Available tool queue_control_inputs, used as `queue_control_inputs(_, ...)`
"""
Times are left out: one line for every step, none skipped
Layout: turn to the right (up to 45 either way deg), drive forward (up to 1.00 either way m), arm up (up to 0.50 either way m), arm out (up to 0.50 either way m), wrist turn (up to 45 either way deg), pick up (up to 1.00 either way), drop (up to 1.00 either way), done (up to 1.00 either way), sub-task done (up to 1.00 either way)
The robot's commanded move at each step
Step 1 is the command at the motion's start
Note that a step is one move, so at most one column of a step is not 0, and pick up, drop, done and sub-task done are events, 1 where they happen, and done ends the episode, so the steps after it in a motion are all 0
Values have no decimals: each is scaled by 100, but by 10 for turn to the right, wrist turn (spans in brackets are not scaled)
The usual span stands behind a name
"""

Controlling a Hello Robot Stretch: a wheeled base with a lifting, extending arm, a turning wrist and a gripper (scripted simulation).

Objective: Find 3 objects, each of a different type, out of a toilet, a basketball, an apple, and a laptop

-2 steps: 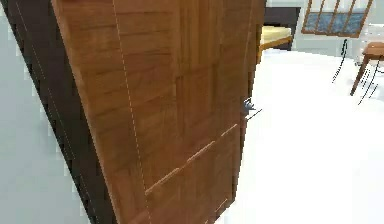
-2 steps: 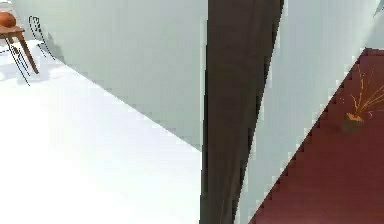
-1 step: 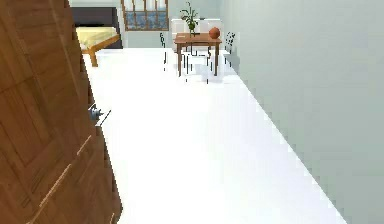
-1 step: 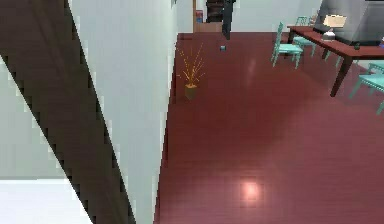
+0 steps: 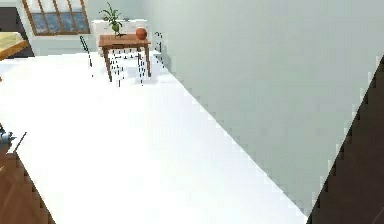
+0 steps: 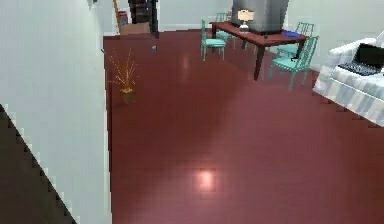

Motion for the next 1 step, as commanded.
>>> queue_control_inputs(30, 0, 0, 0, 0, 0, 0, 0, 0)
